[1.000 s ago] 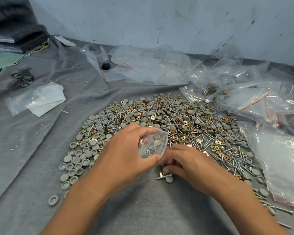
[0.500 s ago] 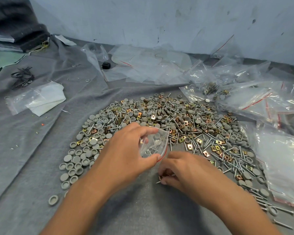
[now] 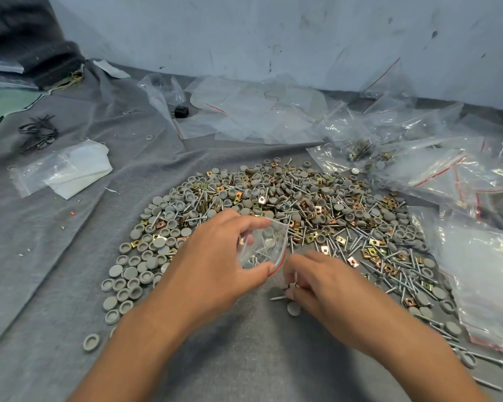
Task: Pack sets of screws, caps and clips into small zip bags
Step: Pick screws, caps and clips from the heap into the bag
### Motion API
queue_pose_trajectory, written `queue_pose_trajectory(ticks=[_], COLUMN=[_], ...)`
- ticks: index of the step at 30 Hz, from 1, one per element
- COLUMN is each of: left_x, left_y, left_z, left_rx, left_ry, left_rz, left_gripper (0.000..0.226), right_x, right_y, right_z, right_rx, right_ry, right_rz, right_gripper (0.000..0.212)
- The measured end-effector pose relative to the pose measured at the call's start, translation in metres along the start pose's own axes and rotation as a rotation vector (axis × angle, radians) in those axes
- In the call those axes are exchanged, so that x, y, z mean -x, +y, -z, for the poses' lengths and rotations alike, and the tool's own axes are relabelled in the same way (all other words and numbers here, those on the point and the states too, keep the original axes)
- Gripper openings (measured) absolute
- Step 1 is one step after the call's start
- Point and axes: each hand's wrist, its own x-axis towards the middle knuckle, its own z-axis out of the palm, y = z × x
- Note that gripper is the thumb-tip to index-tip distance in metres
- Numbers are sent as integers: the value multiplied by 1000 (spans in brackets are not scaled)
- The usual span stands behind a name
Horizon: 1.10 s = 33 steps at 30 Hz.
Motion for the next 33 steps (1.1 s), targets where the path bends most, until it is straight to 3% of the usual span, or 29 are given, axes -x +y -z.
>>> queue_pose_trajectory(ticks=[7, 12, 22, 27, 29, 33], left_x=[0, 1, 1, 1, 1, 0], left_y=[2, 2, 2, 1, 2, 3], left_z=[-2, -1, -2, -4, -4, -5], left_rx=[-22, -4, -13, -27, -20, 0], left_ry=[-16, -15, -12, -12, -15, -15], left_rz=[2, 8, 1, -6, -6, -9], left_gripper=[62, 62, 64, 63, 61, 61], right_x=[-3, -9, -17, -5, -3, -7], right_y=[26, 10, 11, 15, 4, -11], right_z=[6, -8, -14, 13, 19, 13], right_rx=[6, 176, 242, -145, -174, -172], right_ry=[125, 139, 167, 442, 563, 662], right_rz=[-100, -37, -19, 14, 117, 181], right_gripper=[11, 27, 18, 11, 4, 17])
